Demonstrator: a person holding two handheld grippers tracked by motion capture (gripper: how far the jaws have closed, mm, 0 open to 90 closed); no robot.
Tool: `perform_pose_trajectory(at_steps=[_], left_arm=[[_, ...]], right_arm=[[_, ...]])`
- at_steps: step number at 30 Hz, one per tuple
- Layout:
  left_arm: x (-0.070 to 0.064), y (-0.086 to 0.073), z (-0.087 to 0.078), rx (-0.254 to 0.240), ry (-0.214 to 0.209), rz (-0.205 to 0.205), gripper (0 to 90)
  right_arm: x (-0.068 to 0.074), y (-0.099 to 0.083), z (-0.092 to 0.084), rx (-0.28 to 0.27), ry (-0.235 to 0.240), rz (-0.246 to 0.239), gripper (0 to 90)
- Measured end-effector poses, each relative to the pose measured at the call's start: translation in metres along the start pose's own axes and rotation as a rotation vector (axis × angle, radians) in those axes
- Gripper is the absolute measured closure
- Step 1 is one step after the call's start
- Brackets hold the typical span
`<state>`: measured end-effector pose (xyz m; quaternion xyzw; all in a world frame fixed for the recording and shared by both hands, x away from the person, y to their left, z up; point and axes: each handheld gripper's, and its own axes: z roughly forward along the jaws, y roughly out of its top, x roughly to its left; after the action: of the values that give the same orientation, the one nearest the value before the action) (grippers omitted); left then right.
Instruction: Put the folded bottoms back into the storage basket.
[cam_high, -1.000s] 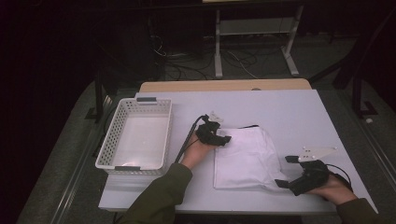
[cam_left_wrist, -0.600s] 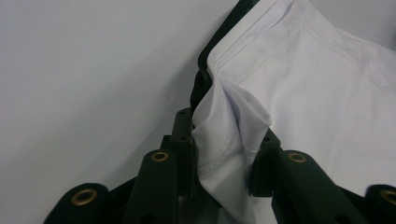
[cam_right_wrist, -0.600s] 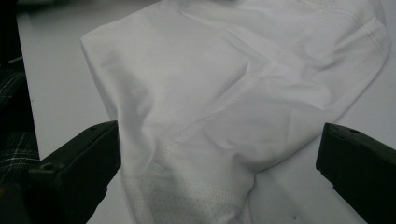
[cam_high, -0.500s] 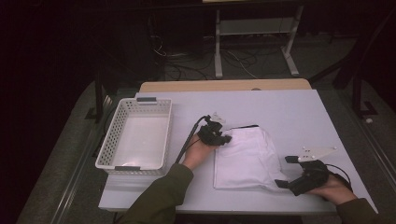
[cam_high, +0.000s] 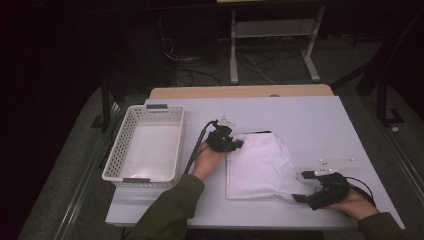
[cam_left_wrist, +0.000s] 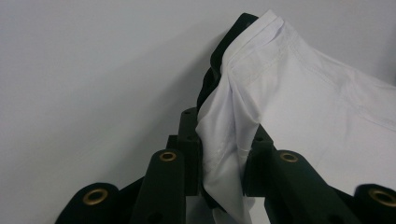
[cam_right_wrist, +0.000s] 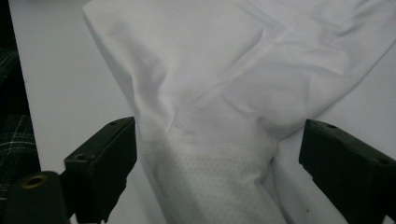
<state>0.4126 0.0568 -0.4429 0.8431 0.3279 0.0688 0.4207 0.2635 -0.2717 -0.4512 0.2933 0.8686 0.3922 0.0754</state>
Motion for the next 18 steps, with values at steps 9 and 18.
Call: perform_pose_trajectory(at_steps=[9, 18], left_arm=[[0.001, 0.0, -0.001, 0.0, 0.004, -0.003, 73.5], [0.001, 0.0, 0.0, 0.0, -0.005, -0.002, 73.5]], right_arm=[[0.008, 0.001, 0.014, 0.108, -0.018, -0.059, 15.8], [0.011, 0.004, 0.013, 0.115, -0.055, -0.093, 43.1]])
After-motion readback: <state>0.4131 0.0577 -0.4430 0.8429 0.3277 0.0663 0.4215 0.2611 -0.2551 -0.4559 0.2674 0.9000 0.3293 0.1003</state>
